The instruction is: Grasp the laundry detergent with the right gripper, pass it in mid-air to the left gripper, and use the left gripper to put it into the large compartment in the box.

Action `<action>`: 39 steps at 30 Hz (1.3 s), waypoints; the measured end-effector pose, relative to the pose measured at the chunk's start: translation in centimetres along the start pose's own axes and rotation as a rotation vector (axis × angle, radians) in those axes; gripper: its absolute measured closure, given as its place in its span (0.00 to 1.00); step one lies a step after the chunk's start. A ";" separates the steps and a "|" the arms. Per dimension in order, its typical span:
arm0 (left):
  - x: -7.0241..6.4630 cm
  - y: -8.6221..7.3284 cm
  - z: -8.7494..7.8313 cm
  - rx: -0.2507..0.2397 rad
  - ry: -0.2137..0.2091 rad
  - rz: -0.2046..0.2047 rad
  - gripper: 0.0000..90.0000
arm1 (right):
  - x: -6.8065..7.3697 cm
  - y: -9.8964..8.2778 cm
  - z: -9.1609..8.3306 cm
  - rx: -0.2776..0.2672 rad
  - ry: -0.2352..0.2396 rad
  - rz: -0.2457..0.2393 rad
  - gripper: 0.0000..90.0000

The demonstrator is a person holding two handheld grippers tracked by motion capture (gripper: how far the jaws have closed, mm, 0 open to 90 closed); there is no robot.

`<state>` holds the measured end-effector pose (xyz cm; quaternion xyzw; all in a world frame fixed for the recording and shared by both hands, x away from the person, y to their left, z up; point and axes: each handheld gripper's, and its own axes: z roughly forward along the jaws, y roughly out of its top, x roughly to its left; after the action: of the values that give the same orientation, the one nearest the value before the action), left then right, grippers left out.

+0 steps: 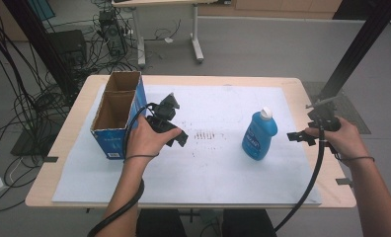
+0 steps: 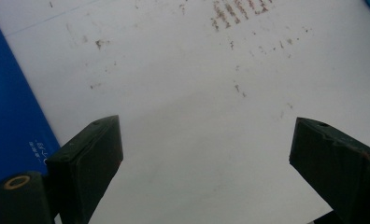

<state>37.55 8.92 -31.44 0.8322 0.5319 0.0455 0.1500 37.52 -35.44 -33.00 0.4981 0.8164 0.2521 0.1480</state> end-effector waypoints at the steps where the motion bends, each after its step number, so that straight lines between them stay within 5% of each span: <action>1: 0.0 -0.1 0.1 -0.002 -0.002 0.000 0.11 | 0.1 -0.1 0.1 -0.004 0.003 -0.002 0.06; 19: 0.1 -1.6 1.8 -0.028 0.019 -0.036 0.11 | 1.9 -1.6 0.7 -0.014 0.018 -0.020 0.06; 25: 0.0 -2.1 2.1 -0.055 -0.023 -0.057 0.11 | 2.5 -2.0 0.8 -0.020 0.026 -0.023 0.06; 39: -0.4 -3.0 3.6 -0.048 -0.045 -0.069 0.11 | 3.7 -3.2 1.4 -0.009 0.031 -0.040 0.06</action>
<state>35.60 8.96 -35.71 0.8103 0.5555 0.0343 0.1834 34.09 -32.99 -35.91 0.4767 0.8273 0.2607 0.1425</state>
